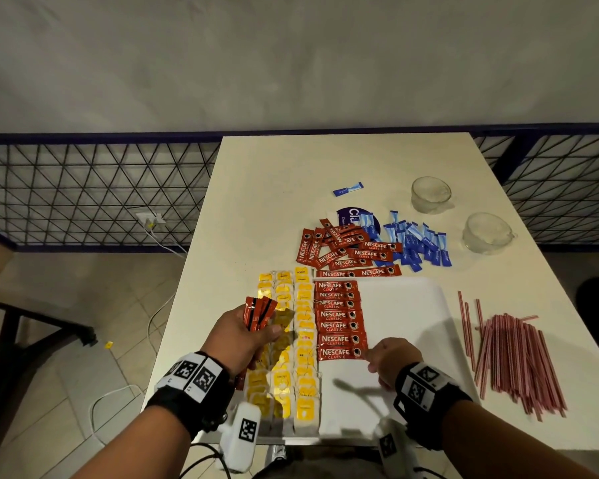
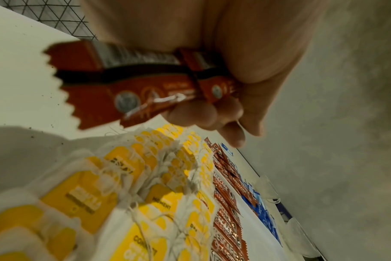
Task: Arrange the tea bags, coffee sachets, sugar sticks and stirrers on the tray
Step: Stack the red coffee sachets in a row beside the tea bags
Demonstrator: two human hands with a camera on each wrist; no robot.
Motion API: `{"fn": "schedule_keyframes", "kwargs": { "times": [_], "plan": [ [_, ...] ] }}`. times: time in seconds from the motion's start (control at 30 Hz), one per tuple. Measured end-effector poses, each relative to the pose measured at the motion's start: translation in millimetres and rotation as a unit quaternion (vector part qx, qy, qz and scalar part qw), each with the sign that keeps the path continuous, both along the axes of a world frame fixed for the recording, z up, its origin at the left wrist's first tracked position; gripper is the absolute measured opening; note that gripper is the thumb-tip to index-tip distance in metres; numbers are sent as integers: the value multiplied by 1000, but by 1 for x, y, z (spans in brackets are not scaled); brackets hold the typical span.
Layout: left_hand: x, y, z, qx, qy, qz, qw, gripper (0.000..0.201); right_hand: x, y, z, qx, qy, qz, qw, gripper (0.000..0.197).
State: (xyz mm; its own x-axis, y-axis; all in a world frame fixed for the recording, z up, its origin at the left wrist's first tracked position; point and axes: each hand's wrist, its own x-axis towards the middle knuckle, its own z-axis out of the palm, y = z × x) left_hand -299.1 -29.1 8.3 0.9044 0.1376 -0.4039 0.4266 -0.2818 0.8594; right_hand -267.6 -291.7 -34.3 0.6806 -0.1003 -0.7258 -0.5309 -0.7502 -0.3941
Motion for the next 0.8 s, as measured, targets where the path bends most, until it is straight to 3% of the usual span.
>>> {"fn": "schedule_keyframes", "kwargs": {
  "times": [0.1,0.17,0.27,0.37,0.47,0.57,0.63,0.7,0.8],
  "plan": [
    [0,0,0,-2,4,3,1000,18,2,2,1,-29,7,14,999,10],
    [0,0,1,-1,4,3,1000,18,1,1,0,-9,3,-17,1000,18],
    [0,0,3,-4,5,-3,1000,16,0,0,2,-18,-2,11,1000,31],
    [-3,-4,9,-19,17,-12,1000,11,1,0,11,-44,-81,22,995,41],
    [-4,-11,16,-56,47,-48,996,9,6,15,34,73,-164,65,982,25],
    [-3,-20,21,-95,63,-110,987,7,9,47,60,223,-180,127,949,7],
    [-3,-21,26,-104,59,-145,982,10,9,63,65,254,-208,137,935,3],
    [-5,-14,30,-107,55,-163,979,11,7,70,65,255,-235,117,931,9],
    [-10,4,30,-126,40,-138,982,21,2,69,65,303,-221,22,927,9]
  ]
}}
